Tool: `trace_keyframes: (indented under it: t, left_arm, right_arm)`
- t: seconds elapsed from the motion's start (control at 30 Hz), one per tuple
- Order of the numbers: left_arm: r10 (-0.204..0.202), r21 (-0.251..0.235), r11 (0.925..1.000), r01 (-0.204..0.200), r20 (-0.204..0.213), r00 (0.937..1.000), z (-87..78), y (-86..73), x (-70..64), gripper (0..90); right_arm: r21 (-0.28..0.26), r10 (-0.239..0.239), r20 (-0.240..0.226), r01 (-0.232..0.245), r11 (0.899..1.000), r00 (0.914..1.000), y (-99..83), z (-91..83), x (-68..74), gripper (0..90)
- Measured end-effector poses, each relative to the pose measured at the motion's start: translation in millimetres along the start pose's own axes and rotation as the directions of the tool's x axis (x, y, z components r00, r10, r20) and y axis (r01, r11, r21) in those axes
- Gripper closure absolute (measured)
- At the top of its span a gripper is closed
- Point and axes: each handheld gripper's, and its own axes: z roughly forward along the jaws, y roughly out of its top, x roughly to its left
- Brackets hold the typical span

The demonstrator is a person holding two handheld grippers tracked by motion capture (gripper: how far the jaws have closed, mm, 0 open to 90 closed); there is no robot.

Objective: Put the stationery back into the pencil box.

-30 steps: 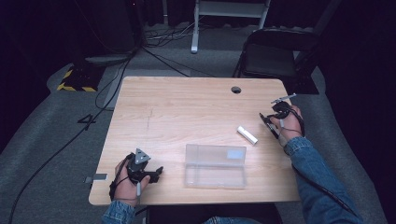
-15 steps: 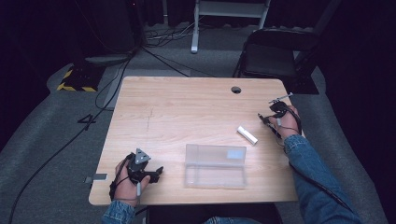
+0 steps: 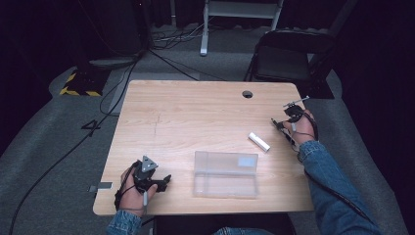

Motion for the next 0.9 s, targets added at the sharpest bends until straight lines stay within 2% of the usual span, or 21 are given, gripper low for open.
trace_keyframes:
  t: [0.3,0.33,0.4,0.43,0.53,0.77,0.9]
  left_arm:
    - [0.000,0.000,1.0000,0.000,0.000,1.0000,0.0,0.0,0.0,16.0]
    - [0.000,0.000,1.0000,0.000,0.000,1.0000,0.0,0.0,0.0,16.0]
    - [0.000,0.000,1.0000,0.000,0.000,1.0000,0.0,0.0,0.0,16.0]
    - [0.000,0.000,1.0000,0.000,0.001,1.0000,0.0,0.0,0.1,16.0]
    - [0.000,0.000,1.0000,0.000,0.001,1.0000,0.0,0.0,0.1,16.0]
    - [-0.001,-0.002,1.0000,0.001,0.003,1.0000,0.4,0.0,0.1,15.8]
    - [-0.001,-0.002,1.0000,0.001,0.002,1.0000,0.3,0.0,0.1,15.8]
  right_arm:
    - [-0.058,-0.009,-0.025,0.007,0.998,0.9997,6.8,-22.3,7.4,80.8]
    - [-0.079,-0.019,-0.037,0.016,0.997,0.9991,8.4,-29.3,10.9,80.8]
    - [-0.086,-0.026,-0.040,0.022,0.996,0.9989,9.0,-31.9,12.2,80.7]
    - [-0.105,-0.050,-0.043,0.046,0.993,0.9978,10.5,-40.0,16.7,80.8]
    - [-0.122,-0.061,-0.051,0.055,0.991,0.9968,10.7,-48.4,20.6,80.7]
    - [-0.206,-0.102,-0.085,0.083,0.975,0.9912,8.1,-77.9,37.5,80.7]
    - [-0.225,-0.118,-0.099,0.093,0.970,0.9881,6.6,-85.8,43.9,80.7]
